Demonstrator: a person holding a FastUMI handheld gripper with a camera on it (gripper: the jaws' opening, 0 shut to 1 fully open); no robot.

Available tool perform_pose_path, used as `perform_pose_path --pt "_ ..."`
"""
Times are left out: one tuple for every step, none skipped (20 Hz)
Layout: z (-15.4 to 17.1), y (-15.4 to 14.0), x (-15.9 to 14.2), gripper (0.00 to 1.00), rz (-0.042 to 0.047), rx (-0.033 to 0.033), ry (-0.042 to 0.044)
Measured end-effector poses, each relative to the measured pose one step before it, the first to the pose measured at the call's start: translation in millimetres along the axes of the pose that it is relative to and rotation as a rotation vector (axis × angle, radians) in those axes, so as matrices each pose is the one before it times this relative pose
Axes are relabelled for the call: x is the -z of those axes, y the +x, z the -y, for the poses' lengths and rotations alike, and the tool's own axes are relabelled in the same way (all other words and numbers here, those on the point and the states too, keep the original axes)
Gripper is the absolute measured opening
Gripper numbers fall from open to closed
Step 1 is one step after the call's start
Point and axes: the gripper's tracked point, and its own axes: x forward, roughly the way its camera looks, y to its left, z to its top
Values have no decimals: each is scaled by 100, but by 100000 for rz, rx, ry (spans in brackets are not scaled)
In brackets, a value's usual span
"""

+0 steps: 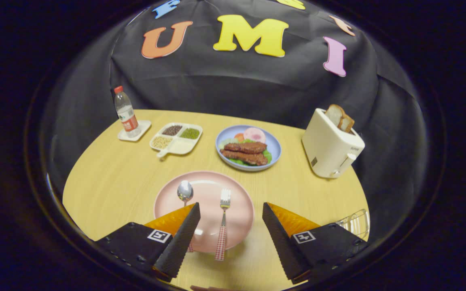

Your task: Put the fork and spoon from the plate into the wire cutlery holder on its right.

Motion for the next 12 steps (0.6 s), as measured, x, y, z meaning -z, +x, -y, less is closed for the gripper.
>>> perform_pose_path --pt "-141 752 953 92 -4228 894 132" --pt "147 777 628 92 -2628 2011 870" --pt "-399 578 436 88 -2740 -508 792" --pt "-482 638 479 85 -2037 -873 779" --pt "-168 361 147 85 -1031 339 376" --pt "-15 239 24 84 -97 715 244" --pt "-328 347 -34 77 -167 -720 -396" --pt "-219 322 497 75 -1445 -307 -846" --pt "-187 398 335 73 -1328 23 -358" --pt "82 340 299 67 -1291 1285 110" --pt "143 392 127 62 -991 989 696" --pt "-224 329 276 56 -1162 -793 907"
